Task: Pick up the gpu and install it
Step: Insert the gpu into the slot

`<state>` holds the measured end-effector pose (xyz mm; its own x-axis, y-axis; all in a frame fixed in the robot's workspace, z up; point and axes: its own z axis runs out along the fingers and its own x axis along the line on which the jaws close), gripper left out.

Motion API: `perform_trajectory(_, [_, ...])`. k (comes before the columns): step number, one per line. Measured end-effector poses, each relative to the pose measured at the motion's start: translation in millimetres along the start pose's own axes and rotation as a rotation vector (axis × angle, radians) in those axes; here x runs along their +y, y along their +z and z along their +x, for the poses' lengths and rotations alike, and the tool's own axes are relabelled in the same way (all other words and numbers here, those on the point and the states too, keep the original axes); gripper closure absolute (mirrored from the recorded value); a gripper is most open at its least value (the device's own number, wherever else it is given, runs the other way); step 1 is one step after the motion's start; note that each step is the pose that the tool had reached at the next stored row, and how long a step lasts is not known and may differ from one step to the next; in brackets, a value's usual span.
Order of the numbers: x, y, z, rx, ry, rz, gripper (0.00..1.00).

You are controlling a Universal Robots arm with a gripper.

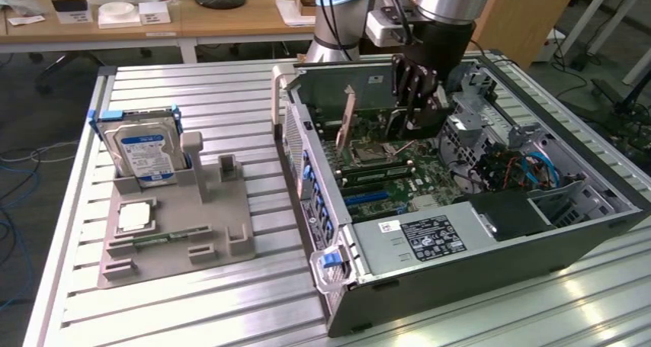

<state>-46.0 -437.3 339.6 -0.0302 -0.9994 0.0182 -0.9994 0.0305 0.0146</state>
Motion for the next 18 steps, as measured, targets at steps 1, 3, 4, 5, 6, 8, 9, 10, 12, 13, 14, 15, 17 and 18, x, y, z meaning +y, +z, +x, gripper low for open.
perform_trajectory(1, [0.0,0.8,0.2,0.0001,0.0,0.0,0.72])
perform_trajectory(3, [0.0,2.6,0.3,0.0001,0.0,0.0,0.72])
perform_trajectory(4, [0.0,3.4,0.3,0.0001,0.0,0.0,0.72])
perform_trajectory(5, [-0.1,3.9,0.3,0.0001,0.0,-0.0001,0.72])
perform_trajectory(6, [-0.1,3.9,0.3,0.0002,0.0,-0.0001,0.72])
perform_trajectory(8, [-0.1,4.1,0.3,-0.0026,0.0,-0.0001,0.72])
perform_trajectory(9, [-0.1,4.4,0.3,-0.0049,0.0,-0.0001,0.72])
perform_trajectory(10, [-0.1,4.9,0.2,-0.0057,0.0,0.0,0.72])
perform_trajectory(12, [-0.1,6.8,0.2,-0.0056,0.0,-0.0002,0.72])
perform_trajectory(13, [-0.2,7.7,0.2,-0.0057,0.0,0.0002,0.72])
perform_trajectory(14, [-0.2,8.4,0.2,-0.0057,0.0,0.0023,0.72])
perform_trajectory(15, [-0.2,9.0,0.2,-0.0058,0.0,0.006,0.72])
perform_trajectory(17, [-0.3,10.4,0.2,-0.0059,0.0,0.0111,0.72])
perform_trajectory(18, [-0.3,11.6,0.1,-0.006,0.0,0.0112,0.72])
